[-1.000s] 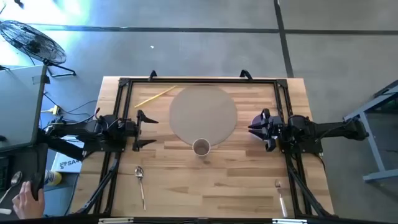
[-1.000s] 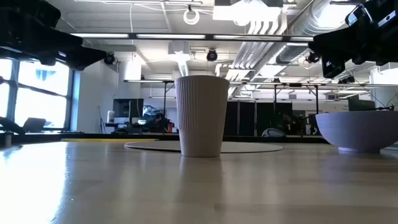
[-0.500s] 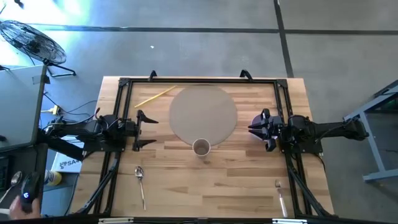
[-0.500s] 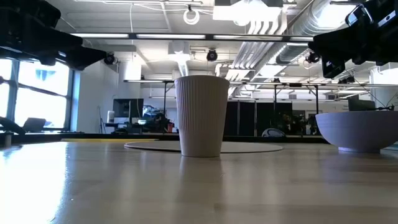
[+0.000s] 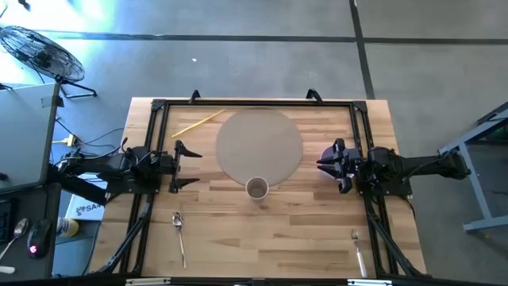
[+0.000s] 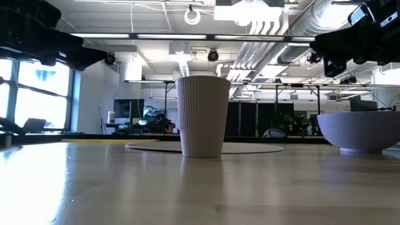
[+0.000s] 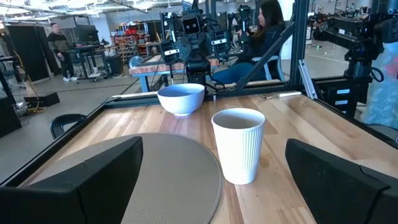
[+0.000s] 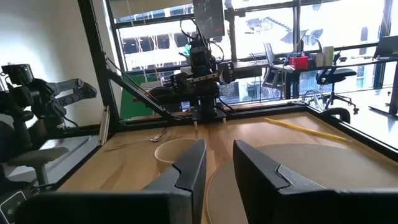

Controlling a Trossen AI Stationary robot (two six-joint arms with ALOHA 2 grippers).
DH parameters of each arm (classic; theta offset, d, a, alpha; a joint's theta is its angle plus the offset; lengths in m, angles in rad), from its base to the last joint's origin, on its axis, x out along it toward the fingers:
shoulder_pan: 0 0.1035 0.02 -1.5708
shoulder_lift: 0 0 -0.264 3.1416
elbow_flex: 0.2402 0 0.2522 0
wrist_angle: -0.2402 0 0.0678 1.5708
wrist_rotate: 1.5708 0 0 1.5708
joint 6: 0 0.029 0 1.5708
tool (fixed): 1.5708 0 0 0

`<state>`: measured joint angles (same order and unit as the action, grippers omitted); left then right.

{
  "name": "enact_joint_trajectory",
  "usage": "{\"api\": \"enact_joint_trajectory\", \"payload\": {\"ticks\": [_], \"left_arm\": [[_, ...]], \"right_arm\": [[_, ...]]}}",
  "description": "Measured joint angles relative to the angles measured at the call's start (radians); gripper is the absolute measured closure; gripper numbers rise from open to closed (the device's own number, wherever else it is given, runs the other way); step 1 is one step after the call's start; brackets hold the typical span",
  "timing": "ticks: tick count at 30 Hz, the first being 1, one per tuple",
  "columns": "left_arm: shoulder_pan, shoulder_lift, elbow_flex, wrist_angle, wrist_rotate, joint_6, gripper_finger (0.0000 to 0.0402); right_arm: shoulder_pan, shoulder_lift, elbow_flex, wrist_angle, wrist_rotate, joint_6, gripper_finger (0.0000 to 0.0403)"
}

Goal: Pick & Place Utensil
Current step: Put the purple bowl on the brown mat

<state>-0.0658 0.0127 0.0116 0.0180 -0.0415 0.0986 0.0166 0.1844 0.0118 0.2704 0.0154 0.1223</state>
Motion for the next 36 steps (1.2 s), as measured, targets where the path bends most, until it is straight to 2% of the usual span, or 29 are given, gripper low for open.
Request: {"api": "enact_joint_trajectory", "payload": {"ticks": [3, 7, 16, 20, 23, 27, 31, 36], "left_arm": [[0.0, 0.0, 0.0, 0.0, 0.0, 0.0, 0.0015], [0.0, 0.0, 0.0, 0.0, 0.0, 0.0, 0.0015], [0.0, 0.0, 0.0, 0.0, 0.0, 0.0, 0.0015], [0.0, 0.0, 0.0, 0.0, 0.0, 0.0, 0.0015], [0.0, 0.0, 0.0, 0.0, 0.0, 0.0, 0.0015], [0.0, 0.0, 0.0, 0.0, 0.0, 0.0, 0.0015], [0.0, 0.0, 0.0, 0.0, 0.0, 0.0, 0.0015], [0.0, 0.0, 0.0, 0.0, 0.0, 0.0, 0.0015]], "right_arm": [[-0.001, 0.0, 0.0, 0.014, 0.008, -0.002, 0.0328], [-0.002, 0.0, 0.003, 0.108, 0.089, -0.048, 0.0328], [-0.002, 0.0, 0.003, 0.235, 0.183, -0.025, 0.0328], [-0.002, 0.007, 0.003, 0.283, 0.238, 0.046, 0.0328], [-0.002, 0.023, 0.004, 0.307, 0.233, 0.116, 0.0329], [0.009, 0.087, 0.004, 0.328, 0.212, 0.195, 0.0329], [0.051, 0.195, 0.022, 0.34, 0.26, 0.218, 0.0329], [0.122, 0.386, 0.148, 0.295, 0.319, 0.242, 0.0329]]}}
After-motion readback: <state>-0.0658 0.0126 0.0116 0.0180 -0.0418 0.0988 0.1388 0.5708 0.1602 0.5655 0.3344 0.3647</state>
